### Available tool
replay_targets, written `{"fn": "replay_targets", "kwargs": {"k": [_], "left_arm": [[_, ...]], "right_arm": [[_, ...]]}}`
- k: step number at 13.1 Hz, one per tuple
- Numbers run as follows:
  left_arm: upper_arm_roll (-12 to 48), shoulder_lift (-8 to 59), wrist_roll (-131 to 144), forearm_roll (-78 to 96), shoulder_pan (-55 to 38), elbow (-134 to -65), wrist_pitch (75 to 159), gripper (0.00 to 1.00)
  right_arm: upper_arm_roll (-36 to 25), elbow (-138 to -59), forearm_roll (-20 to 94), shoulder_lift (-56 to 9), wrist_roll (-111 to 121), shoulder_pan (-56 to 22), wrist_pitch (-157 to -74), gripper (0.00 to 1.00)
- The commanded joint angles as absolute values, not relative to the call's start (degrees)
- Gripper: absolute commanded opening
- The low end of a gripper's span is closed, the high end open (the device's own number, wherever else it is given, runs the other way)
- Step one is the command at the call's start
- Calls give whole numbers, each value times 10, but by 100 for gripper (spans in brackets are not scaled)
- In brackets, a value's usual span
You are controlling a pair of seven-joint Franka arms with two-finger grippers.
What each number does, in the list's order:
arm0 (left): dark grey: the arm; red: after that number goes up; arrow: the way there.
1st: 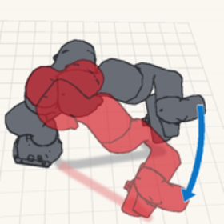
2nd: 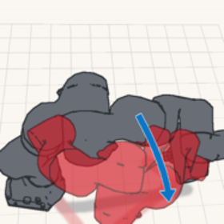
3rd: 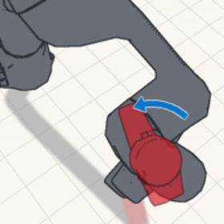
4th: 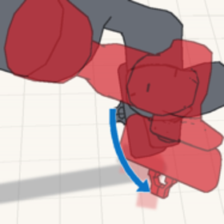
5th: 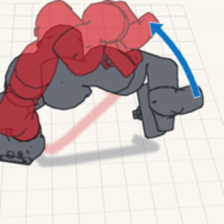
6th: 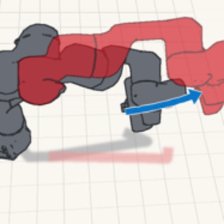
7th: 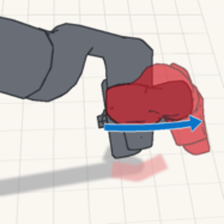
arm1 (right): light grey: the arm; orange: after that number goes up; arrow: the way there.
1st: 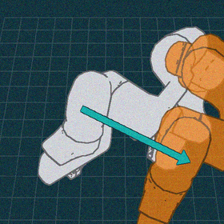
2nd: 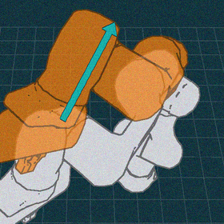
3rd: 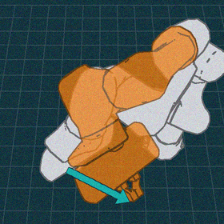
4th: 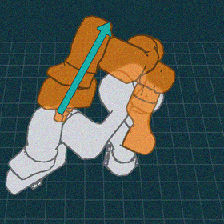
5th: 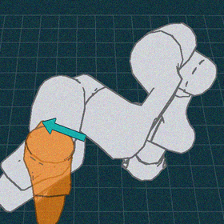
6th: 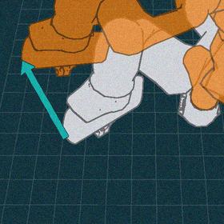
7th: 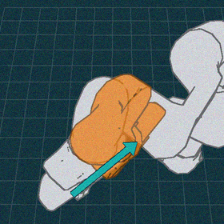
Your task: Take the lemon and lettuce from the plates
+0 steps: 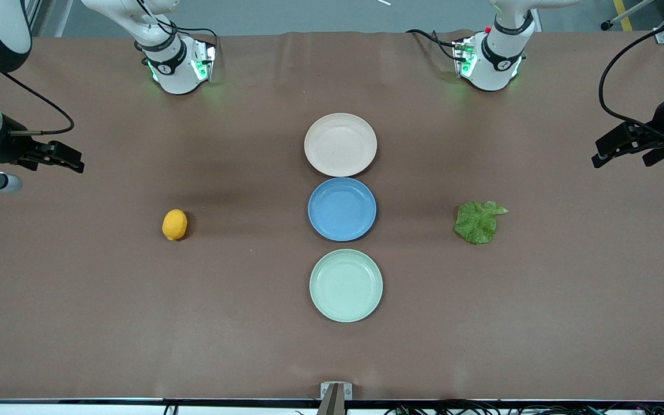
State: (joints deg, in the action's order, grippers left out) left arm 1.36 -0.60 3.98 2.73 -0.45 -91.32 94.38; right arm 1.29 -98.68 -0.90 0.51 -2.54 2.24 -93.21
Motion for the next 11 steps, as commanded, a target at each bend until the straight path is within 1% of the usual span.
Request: {"fn": "replay_targets", "kwargs": {"k": [1, 11], "left_arm": [[11, -6, 31, 19, -7, -899, 933, 100], [13, -10, 33, 21, -8, -898, 932, 100]], "right_arm": [[4, -1010, 2, 32, -17, 13, -940, 100], [4, -1012, 8, 49, -22, 14, -940, 100]]}}
